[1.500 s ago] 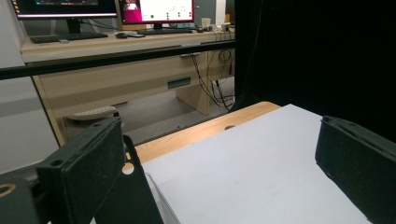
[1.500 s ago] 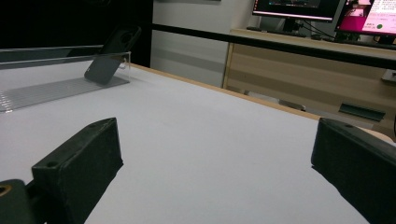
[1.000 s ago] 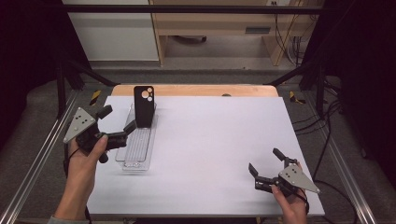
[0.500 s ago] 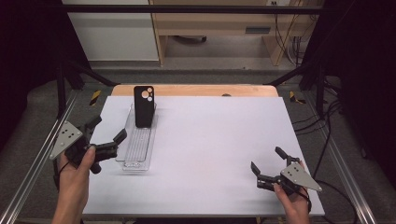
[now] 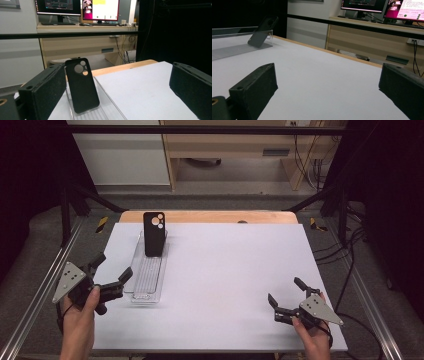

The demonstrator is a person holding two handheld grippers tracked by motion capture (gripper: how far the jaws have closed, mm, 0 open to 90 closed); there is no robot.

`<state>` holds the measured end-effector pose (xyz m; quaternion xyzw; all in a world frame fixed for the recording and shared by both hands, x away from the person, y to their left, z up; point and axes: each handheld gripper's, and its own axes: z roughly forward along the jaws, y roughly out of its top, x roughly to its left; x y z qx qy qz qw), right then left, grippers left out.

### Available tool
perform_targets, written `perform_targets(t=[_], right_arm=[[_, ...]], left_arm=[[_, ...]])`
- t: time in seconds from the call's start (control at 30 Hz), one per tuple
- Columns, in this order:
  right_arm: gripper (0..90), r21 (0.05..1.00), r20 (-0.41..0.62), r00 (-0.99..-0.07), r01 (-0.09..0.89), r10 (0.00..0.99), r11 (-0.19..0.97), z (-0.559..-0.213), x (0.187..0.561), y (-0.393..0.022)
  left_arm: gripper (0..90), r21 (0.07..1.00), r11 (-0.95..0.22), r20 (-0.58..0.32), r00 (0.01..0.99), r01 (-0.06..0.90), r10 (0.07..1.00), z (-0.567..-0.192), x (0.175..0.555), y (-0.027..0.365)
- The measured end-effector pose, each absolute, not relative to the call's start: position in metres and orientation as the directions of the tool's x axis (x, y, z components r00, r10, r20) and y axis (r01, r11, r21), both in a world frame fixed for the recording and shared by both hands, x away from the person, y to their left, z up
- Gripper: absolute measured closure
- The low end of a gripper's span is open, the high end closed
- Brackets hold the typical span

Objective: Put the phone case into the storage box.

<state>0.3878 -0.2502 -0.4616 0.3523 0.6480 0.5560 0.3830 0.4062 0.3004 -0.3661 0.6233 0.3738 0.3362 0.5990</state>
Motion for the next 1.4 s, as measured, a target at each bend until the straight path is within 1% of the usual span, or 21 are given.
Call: perform_targets(t=[0.47, 0.67, 1.0, 1.4], right_arm=[[2.0, 0.991, -0.104, -0.459, 0.032, 0.882, 0.133, -0.462, 0.388, -0.25], [2.1, 0.99, -0.104, -0.459, 0.034, 0.883, 0.134, -0.463, 0.388, -0.25], [2.0, 0.99, -0.105, -0.459, 0.033, 0.882, 0.135, -0.463, 0.388, -0.249], [2.1, 0.991, -0.105, -0.458, 0.029, 0.883, 0.134, -0.462, 0.388, -0.25]], left_arm=[[0.6, 0.998, 0.004, -0.037, 0.489, 0.068, 0.871, -0.386, 0.398, 0.302], [0.6, 0.997, 0.024, -0.059, 0.49, 0.078, 0.87, -0.398, 0.396, 0.303], [0.6, 0.996, 0.017, -0.056, 0.492, 0.084, 0.869, -0.41, 0.392, 0.302], [0.7, 0.998, 0.015, -0.046, 0.507, 0.065, 0.861, -0.419, 0.388, 0.299]])
